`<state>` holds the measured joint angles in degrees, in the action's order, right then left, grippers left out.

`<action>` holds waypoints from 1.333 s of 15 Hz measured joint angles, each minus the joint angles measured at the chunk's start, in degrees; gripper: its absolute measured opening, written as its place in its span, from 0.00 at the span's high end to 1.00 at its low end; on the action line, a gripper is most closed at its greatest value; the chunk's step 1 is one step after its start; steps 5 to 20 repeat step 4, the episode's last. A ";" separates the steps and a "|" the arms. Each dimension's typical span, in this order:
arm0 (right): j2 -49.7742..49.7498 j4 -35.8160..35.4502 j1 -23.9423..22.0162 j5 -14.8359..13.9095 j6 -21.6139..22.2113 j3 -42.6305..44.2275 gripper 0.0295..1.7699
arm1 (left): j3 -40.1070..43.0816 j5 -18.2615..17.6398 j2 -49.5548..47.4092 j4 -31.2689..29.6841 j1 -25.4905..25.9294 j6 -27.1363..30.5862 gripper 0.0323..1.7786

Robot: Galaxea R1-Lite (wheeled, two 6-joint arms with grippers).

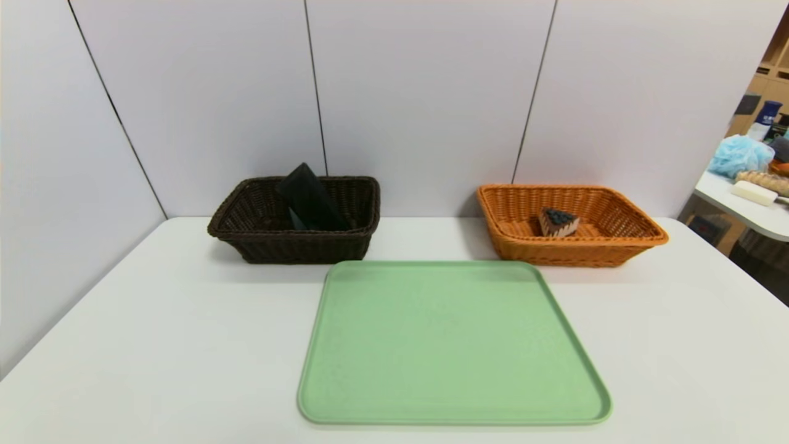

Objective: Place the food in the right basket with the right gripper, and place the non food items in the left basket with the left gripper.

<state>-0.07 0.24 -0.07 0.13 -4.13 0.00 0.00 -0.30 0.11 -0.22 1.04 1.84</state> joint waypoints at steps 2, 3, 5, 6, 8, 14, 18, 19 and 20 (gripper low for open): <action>0.00 0.02 0.00 -0.09 -0.07 0.00 0.04 | 0.00 0.00 0.00 -0.02 0.00 -0.02 0.05; 0.00 0.00 -0.02 -0.06 -0.02 0.00 0.04 | 0.00 0.01 0.00 -0.02 0.00 -0.02 0.05; 0.00 0.02 -0.02 -0.09 0.17 0.00 0.04 | 0.00 -0.02 0.00 -0.02 0.00 -0.02 0.05; 0.00 0.02 -0.02 -0.09 0.17 0.00 0.04 | 0.00 -0.02 0.00 -0.02 0.00 -0.02 0.05; 0.00 0.02 -0.02 -0.09 0.17 0.00 0.04 | 0.00 -0.02 0.00 -0.02 0.00 -0.02 0.05; 0.00 0.02 -0.02 -0.09 0.17 0.00 0.04 | 0.00 -0.02 0.00 -0.02 0.00 -0.02 0.05; 0.00 0.02 -0.02 -0.09 0.17 0.00 0.04 | 0.00 -0.02 0.00 -0.02 0.00 -0.02 0.05; 0.00 0.02 -0.02 -0.09 0.17 0.00 0.04 | 0.00 -0.02 0.00 -0.02 0.00 -0.02 0.05; 0.00 0.02 -0.02 -0.09 0.17 0.00 0.04 | 0.00 -0.02 0.00 -0.02 0.00 -0.02 0.05</action>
